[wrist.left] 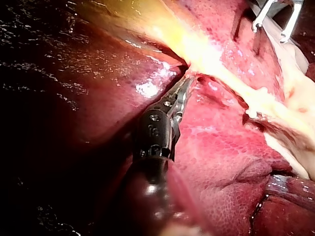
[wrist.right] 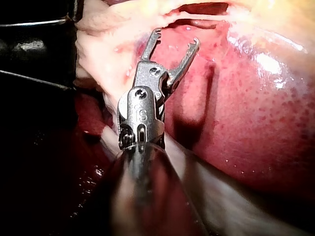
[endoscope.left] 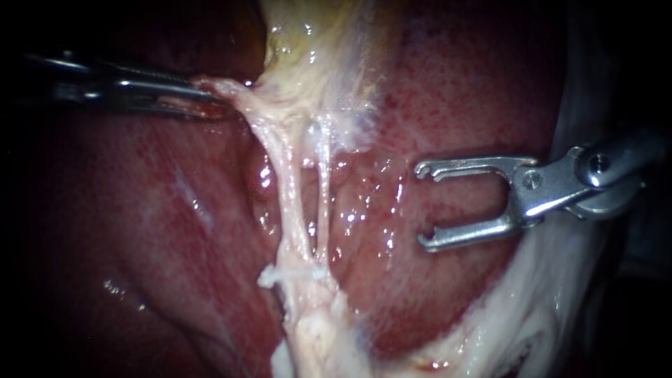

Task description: Going back first clip left tube

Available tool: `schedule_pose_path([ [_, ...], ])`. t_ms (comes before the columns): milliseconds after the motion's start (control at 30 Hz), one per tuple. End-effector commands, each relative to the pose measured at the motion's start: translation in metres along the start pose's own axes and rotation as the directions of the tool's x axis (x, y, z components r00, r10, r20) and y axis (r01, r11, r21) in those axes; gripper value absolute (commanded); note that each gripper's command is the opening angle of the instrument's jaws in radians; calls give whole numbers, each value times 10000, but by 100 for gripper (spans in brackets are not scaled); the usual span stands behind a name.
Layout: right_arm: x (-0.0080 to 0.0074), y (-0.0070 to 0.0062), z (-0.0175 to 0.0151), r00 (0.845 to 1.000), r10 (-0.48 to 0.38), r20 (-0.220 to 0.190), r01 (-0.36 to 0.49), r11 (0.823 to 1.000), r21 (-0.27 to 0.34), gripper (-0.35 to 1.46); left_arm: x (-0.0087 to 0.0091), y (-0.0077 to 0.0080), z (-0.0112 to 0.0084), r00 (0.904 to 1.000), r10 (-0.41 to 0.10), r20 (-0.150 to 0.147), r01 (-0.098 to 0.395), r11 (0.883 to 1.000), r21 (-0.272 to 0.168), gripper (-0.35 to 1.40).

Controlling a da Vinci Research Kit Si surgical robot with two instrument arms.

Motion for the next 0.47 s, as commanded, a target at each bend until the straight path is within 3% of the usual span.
schedule_pose_path([
  [33, 0, 0, 0, 10000, 5, -4, -5, 10000, 3, 50, -3, 0, 4, 10000, 17, 34, -17, 10000, 22, -35],
  [167, -1, -1, -2, 10000, 2, -5, -2, 10000, 11, 50, -10, -1, 13, 9999, 73, 102, -73, 10000, -21, -35],
  [467, 0, -3, 1, 10000, 0, 0, 0, 10000, -6, 50, -8, -3, 9, 9999, 69, 110, -68, 10000, -65, -35],
])
